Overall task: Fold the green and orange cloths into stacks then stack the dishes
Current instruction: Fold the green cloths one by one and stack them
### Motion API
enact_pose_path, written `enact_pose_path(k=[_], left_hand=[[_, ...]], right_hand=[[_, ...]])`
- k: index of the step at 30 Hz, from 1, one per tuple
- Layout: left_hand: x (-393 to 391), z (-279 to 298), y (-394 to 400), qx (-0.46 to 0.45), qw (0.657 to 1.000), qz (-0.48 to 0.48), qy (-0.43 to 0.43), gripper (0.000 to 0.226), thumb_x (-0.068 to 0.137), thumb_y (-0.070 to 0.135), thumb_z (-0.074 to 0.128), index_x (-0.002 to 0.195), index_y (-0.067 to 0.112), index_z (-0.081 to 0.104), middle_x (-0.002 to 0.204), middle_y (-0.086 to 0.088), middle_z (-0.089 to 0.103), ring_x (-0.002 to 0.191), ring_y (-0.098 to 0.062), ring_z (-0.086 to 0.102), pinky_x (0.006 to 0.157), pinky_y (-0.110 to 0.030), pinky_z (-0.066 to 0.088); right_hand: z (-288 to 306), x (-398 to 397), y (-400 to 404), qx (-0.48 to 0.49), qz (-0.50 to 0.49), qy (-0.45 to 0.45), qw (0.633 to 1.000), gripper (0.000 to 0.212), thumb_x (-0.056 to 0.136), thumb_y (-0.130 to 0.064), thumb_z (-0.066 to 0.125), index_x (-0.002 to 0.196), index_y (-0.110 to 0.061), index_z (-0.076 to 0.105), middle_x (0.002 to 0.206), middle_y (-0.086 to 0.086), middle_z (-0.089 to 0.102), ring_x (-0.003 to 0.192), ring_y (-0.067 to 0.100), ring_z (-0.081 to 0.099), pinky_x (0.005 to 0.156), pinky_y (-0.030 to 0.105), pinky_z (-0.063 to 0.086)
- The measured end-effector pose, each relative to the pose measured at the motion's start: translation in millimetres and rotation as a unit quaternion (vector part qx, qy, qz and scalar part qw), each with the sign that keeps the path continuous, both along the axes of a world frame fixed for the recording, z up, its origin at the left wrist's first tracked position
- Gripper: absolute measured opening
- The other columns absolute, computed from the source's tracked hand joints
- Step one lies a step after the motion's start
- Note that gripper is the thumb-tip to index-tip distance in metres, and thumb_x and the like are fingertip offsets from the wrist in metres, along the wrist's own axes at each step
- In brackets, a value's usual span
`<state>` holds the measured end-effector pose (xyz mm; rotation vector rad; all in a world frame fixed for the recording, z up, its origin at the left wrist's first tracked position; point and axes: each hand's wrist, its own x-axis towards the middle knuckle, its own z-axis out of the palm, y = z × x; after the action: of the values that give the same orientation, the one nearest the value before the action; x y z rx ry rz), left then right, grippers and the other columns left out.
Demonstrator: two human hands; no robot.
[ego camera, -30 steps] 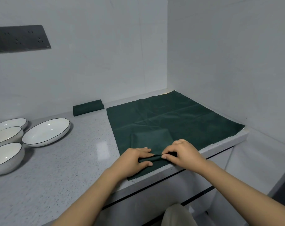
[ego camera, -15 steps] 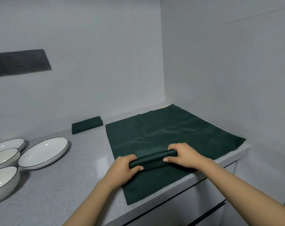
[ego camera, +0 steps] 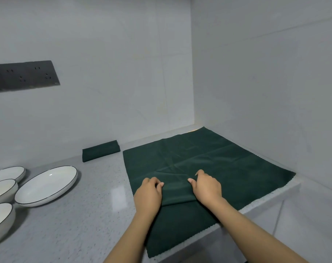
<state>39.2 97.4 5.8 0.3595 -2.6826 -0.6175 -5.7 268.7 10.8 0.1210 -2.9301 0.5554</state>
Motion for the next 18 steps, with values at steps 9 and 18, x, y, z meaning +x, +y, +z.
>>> enact_pose_path(k=[9, 18], left_hand=[[-15.4, -3.4, 2.5, 0.028, 0.997, 0.068, -0.002, 0.022, 0.095, 0.046, 0.049, 0.092, 0.030, 0.063, 0.101, 0.010, 0.055, 0.074, -0.011, 0.054, 0.053, -0.023, 0.032], [-24.3, -13.8, -5.4, 0.001, 0.996, 0.078, -0.033, 0.031, 0.092, 0.054, 0.047, 0.104, 0.027, 0.058, 0.116, 0.002, 0.050, 0.114, -0.020, 0.038, 0.095, -0.033, 0.027]], right_hand=[[-4.0, -9.9, -9.9, 0.075, -0.048, 0.030, 0.996, 0.038, 0.100, -0.045, 0.032, 0.112, -0.012, 0.047, 0.102, 0.001, 0.064, 0.089, 0.019, 0.063, 0.062, 0.027, 0.034], [-21.7, -15.5, -7.5, 0.045, -0.067, 0.074, 0.994, 0.036, 0.100, -0.037, 0.032, 0.119, -0.014, 0.053, 0.121, 0.004, 0.048, 0.111, 0.022, 0.043, 0.090, 0.032, 0.032]])
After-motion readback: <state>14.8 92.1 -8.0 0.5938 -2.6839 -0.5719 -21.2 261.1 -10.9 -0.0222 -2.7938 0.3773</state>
